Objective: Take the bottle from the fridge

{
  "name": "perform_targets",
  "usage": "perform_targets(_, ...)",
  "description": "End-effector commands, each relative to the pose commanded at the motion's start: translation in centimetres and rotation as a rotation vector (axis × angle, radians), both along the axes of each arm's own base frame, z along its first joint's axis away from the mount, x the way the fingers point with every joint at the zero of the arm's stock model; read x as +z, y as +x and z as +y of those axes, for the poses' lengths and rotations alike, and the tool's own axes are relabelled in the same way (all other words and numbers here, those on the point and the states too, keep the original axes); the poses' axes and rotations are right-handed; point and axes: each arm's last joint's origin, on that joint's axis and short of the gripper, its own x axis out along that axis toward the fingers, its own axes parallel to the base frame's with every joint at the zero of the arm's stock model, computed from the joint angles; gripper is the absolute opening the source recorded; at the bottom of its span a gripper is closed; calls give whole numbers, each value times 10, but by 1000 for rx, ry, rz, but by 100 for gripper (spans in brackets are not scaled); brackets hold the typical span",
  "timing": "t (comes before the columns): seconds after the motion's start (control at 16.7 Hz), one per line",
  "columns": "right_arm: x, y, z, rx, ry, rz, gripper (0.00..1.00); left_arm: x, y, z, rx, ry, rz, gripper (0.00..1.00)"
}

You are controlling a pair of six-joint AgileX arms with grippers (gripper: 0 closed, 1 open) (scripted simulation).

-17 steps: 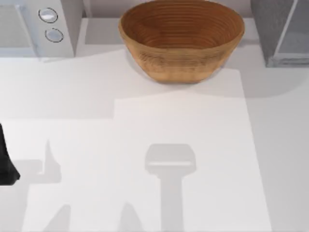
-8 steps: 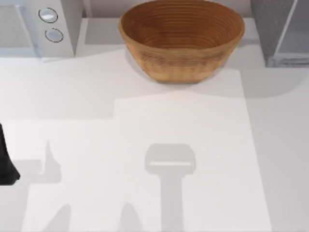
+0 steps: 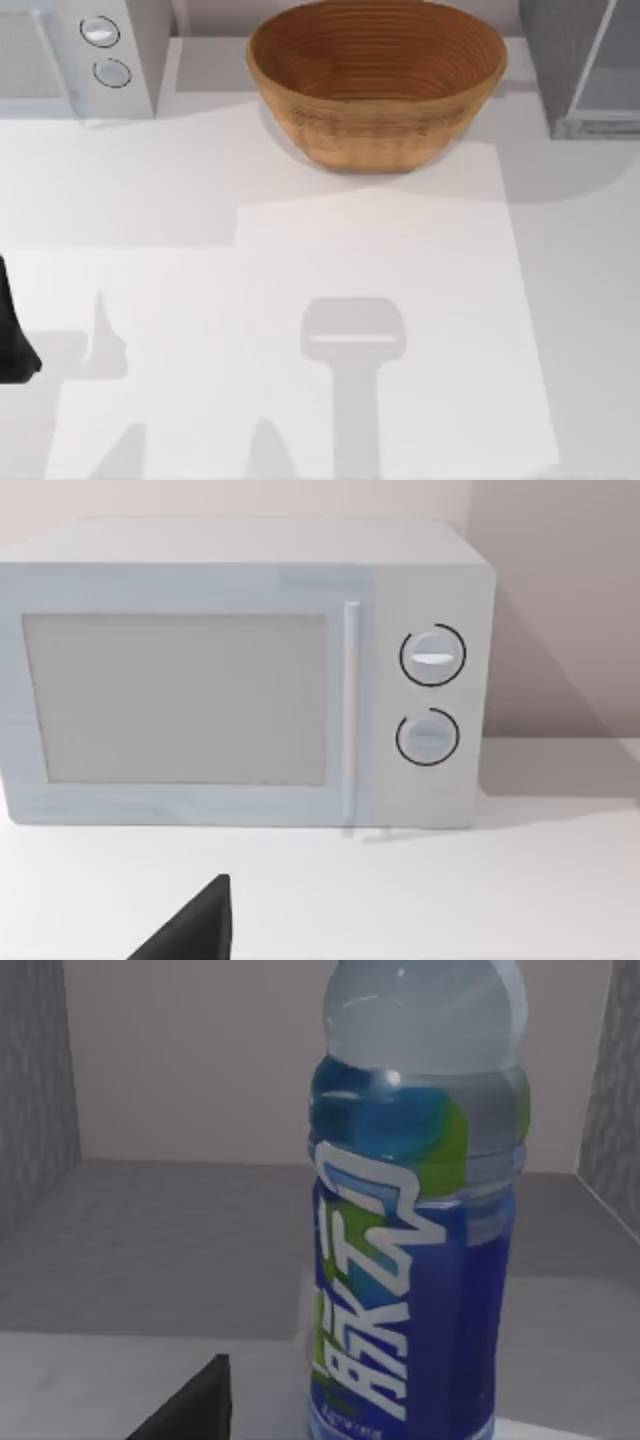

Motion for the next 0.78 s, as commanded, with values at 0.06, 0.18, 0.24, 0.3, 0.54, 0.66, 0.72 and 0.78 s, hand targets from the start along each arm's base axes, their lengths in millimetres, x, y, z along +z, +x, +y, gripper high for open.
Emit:
perform_targets(0.06, 1, 15, 1, -2, -1, -1, 100, 0, 0, 0, 0, 0, 0, 100)
perform_targets(0.18, 1, 36, 4, -5, 0, 3, 100, 0, 0, 0, 0, 0, 0, 100)
perform_targets(0.24, 1, 43, 6, -7, 1, 6, 100, 0, 0, 0, 0, 0, 0, 100)
perform_targets(0.3, 1, 47, 7, -7, 1, 9, 100, 0, 0, 0, 0, 0, 0, 100)
perform_targets(0.54, 2, 47, 6, -11, 0, 6, 100, 0, 0, 0, 0, 0, 0, 100)
perform_targets(0.66, 0, 52, 6, -8, 2, 12, 100, 0, 0, 0, 0, 0, 0, 100)
perform_targets(0.72, -1, 57, 6, -7, 3, 15, 100, 0, 0, 0, 0, 0, 0, 100)
perform_targets(0.78, -1, 65, 6, -7, 3, 15, 100, 0, 0, 0, 0, 0, 0, 100)
